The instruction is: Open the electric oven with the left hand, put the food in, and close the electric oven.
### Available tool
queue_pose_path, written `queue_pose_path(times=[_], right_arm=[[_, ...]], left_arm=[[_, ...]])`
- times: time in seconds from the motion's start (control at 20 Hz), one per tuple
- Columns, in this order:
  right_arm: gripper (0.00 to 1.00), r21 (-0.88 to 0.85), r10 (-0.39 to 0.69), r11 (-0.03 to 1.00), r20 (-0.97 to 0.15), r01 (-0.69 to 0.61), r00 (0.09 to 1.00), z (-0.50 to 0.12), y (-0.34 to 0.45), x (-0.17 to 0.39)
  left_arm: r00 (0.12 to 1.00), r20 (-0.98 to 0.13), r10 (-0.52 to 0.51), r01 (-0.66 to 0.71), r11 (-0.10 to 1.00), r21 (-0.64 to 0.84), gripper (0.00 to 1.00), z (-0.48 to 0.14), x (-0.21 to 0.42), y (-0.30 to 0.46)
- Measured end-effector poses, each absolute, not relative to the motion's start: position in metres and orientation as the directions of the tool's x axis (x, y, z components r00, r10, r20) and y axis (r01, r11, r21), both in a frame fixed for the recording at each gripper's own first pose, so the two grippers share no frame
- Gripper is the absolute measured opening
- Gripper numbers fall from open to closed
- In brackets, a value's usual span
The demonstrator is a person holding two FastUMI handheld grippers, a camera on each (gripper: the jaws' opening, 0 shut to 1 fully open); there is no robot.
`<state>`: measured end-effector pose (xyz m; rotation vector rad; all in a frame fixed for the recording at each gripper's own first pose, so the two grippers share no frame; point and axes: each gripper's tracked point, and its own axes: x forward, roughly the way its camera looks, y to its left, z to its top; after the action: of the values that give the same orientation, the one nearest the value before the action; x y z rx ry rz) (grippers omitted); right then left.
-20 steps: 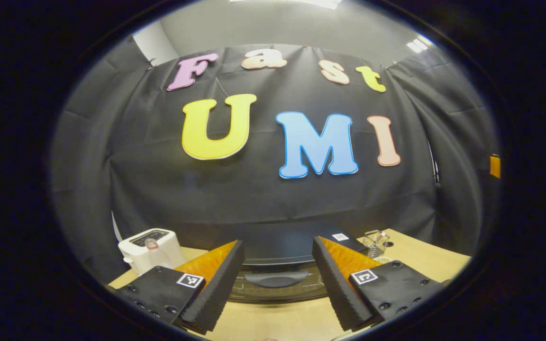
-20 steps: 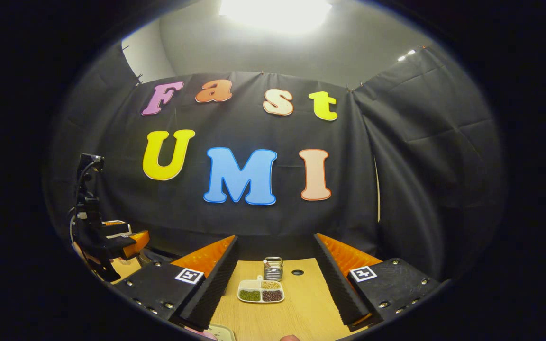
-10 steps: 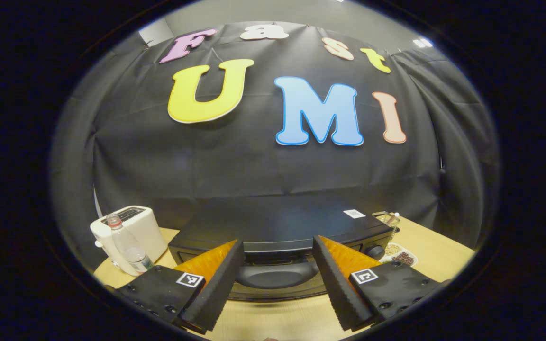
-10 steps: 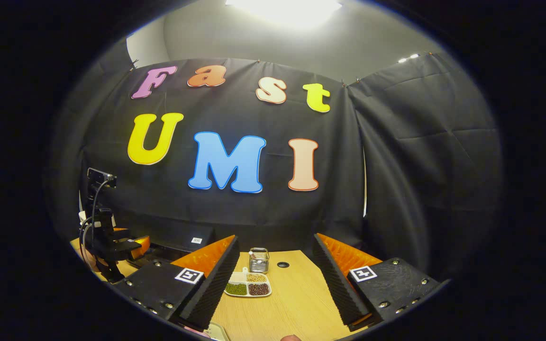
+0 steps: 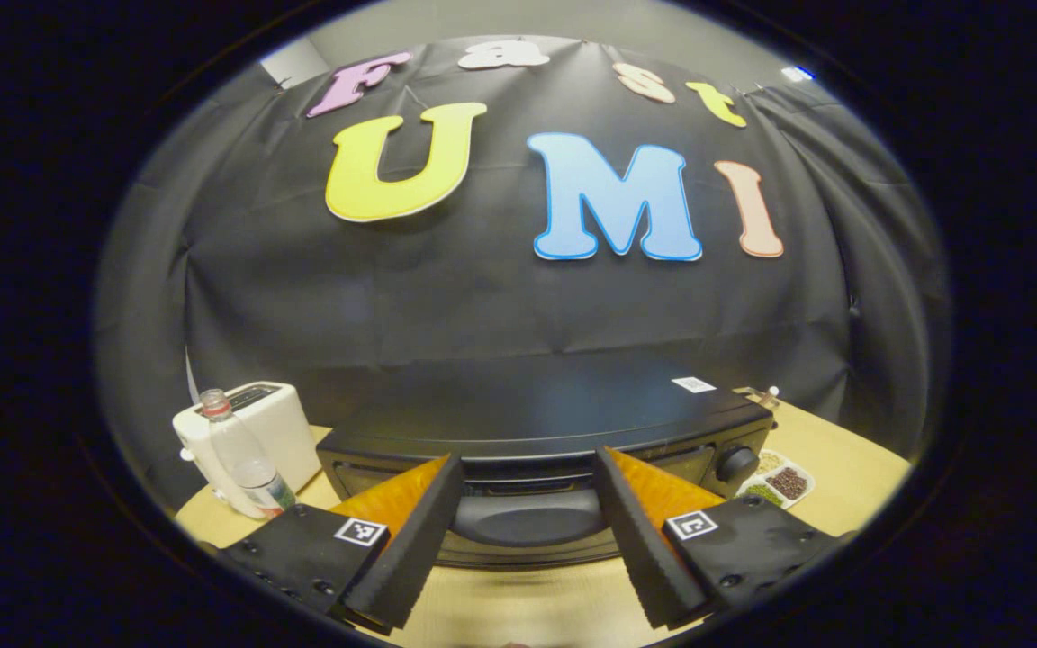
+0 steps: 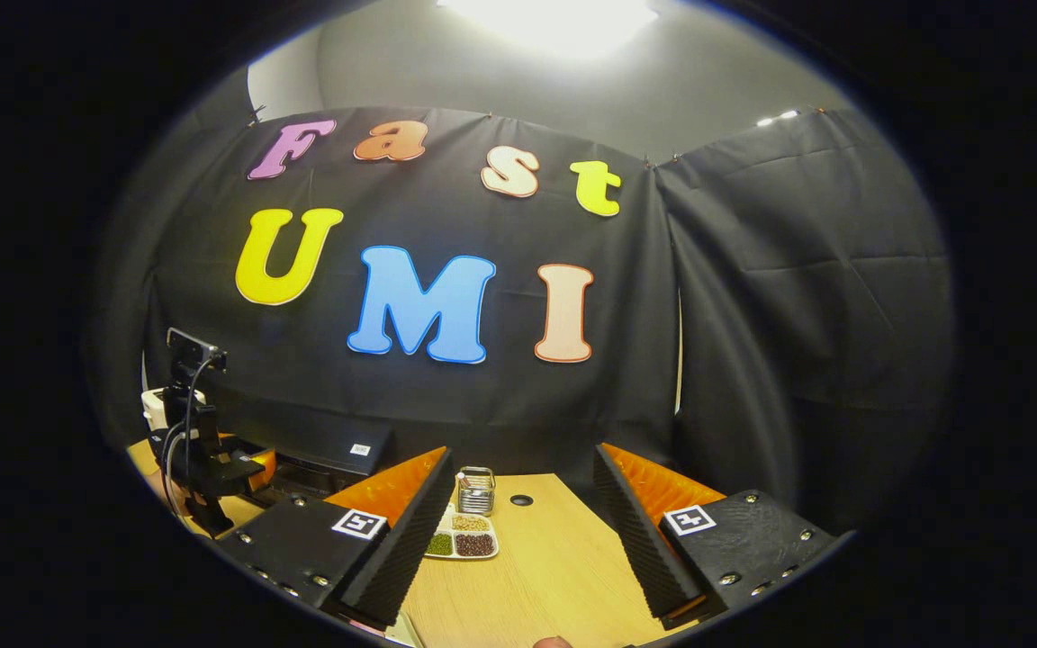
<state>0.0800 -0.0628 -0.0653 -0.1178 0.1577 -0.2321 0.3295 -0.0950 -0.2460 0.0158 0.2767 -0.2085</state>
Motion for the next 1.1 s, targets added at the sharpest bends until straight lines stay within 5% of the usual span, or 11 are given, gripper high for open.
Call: queue_pose_path(times=[0.4,0.45,0.6,1.1], right_arm=[[0.96,-0.117,-0.206,0.975,-0.136,0.191,0.969,-0.064,-0.066,0.07],[0.96,-0.116,-0.202,0.976,-0.138,0.186,0.97,-0.064,-0.066,0.069],[0.96,-0.115,-0.188,0.978,-0.141,0.173,0.972,-0.065,-0.069,0.063],[0.96,-0.119,-0.152,0.984,-0.163,0.133,0.975,-0.065,-0.073,0.043]], left_arm=[[0.938,-0.298,-0.179,0.187,0.982,-0.002,1.0,-0.258,0.283,-0.089],[0.936,-0.305,-0.177,0.185,0.983,-0.001,0.91,-0.26,0.278,-0.089],[0.932,-0.32,-0.168,0.176,0.984,-0.004,1.0,-0.266,0.264,-0.087],[0.912,-0.385,-0.14,0.155,0.988,0.007,0.99,-0.302,0.217,-0.083]])
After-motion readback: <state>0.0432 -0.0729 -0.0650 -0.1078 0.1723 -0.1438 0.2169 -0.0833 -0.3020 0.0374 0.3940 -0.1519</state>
